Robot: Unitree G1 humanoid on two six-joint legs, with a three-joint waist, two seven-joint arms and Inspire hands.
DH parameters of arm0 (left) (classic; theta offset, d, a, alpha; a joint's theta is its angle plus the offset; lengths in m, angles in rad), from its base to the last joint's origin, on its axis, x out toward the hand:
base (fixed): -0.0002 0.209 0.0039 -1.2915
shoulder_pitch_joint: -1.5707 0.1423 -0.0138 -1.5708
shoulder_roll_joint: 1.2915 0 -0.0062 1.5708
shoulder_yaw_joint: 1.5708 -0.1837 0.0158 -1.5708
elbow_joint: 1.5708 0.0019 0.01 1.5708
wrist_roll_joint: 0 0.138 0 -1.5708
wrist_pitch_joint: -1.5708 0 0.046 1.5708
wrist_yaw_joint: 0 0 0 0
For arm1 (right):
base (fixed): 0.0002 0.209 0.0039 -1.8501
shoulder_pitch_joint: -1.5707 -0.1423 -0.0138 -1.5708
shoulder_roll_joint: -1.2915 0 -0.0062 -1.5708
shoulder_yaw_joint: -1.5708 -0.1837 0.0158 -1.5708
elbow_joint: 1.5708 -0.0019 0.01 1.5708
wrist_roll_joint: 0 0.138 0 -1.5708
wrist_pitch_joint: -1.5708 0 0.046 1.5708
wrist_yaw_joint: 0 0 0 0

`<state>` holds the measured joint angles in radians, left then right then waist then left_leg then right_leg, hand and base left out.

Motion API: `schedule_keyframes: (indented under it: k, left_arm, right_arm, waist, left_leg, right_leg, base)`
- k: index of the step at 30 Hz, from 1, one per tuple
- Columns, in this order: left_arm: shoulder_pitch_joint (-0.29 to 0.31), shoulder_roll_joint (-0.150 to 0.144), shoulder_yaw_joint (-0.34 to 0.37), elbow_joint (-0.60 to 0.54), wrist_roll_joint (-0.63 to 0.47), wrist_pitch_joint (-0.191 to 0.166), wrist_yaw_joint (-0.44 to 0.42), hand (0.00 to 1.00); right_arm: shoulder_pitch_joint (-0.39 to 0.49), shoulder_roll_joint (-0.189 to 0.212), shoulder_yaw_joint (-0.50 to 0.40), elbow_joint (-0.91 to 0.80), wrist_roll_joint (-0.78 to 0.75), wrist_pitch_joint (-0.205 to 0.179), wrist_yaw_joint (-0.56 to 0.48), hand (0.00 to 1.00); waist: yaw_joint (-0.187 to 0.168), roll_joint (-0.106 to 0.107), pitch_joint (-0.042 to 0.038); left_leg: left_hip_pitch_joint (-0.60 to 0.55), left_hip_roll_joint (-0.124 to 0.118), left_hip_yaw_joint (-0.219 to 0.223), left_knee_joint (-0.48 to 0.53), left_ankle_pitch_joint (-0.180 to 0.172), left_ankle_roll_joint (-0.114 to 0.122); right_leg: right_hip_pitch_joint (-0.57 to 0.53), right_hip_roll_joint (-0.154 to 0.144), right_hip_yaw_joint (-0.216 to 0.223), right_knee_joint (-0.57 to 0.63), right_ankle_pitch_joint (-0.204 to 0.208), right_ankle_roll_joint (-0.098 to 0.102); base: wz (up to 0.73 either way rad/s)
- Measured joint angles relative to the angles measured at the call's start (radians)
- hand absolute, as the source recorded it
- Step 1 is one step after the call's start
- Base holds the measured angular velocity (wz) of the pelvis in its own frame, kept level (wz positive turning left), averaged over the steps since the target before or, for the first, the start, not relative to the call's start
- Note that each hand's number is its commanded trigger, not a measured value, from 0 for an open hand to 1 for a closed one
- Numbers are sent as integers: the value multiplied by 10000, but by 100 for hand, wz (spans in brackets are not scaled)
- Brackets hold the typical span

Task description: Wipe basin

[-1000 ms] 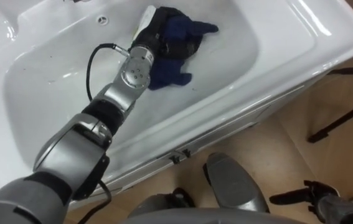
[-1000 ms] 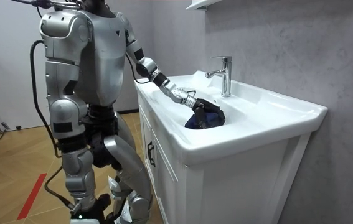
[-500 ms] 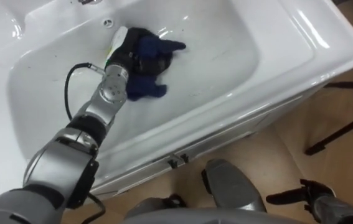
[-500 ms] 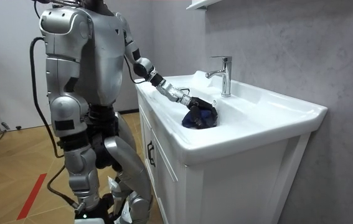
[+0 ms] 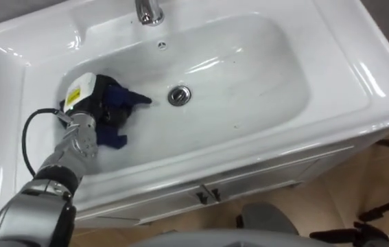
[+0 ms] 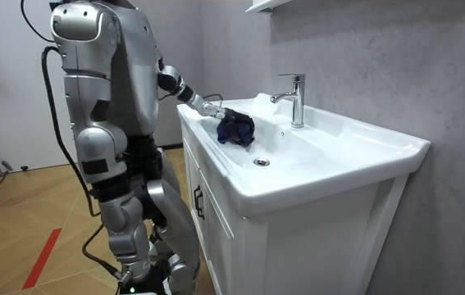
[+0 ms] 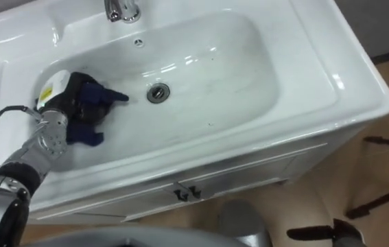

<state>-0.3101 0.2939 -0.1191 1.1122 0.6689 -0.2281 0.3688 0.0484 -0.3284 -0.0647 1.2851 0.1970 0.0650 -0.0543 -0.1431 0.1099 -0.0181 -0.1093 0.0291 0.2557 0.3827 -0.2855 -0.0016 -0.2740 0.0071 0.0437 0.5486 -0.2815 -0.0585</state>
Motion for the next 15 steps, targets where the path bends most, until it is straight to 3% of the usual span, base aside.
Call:
schedule_keyframes:
  k: [3, 8, 11, 13, 15]
  left_arm:
    - [891, 260, 39, -1232, 655, 13, 188, 100]
    - [1399, 309, 38, -2086, 1566, 175, 336, 100]
    - [1746, 309, 30, -2538, 1706, 276, 412, 100]
    - [1776, 306, 27, -2619, 1705, 331, 417, 100]
    - [1727, 299, -66, -2516, 1649, 508, 383, 100]
  right_arm:
    - [99, -10, -73, -147, -26, 26, -11, 0]
    - [62, -8, -76, -266, -60, 13, 21, 0]
    - [51, 12, -166, -492, -59, -43, 97, 0]
    - [-44, 73, -163, -485, -148, -44, 145, 0]
    - [-102, 140, 41, -477, -47, -33, 247, 0]
  waist:
    - [164, 102, -57]
    - [427, 192, -54]
    - [381, 285, -43]
    - [407, 266, -31]
    - [393, 174, 33]
  left_leg:
    - [-29, 3, -227, -39, 143, -72]
    - [164, 130, -475, -79, 214, -149]
    - [191, 154, -679, -118, 267, -216]
    - [212, 152, -682, -238, 304, -238]
    - [350, 138, -679, -386, 366, -258]
  right_leg:
    - [-6, 22, -126, -136, 81, -100]
    - [405, 119, -322, -488, 145, -226]
    - [512, 129, -471, -661, 159, -263]
    - [507, 129, -489, -655, 170, -285]
    - [641, 129, -484, -657, 157, -322]
  base:
    - [7]
    - [12]
    - [13]
    - [9]
    - [0]
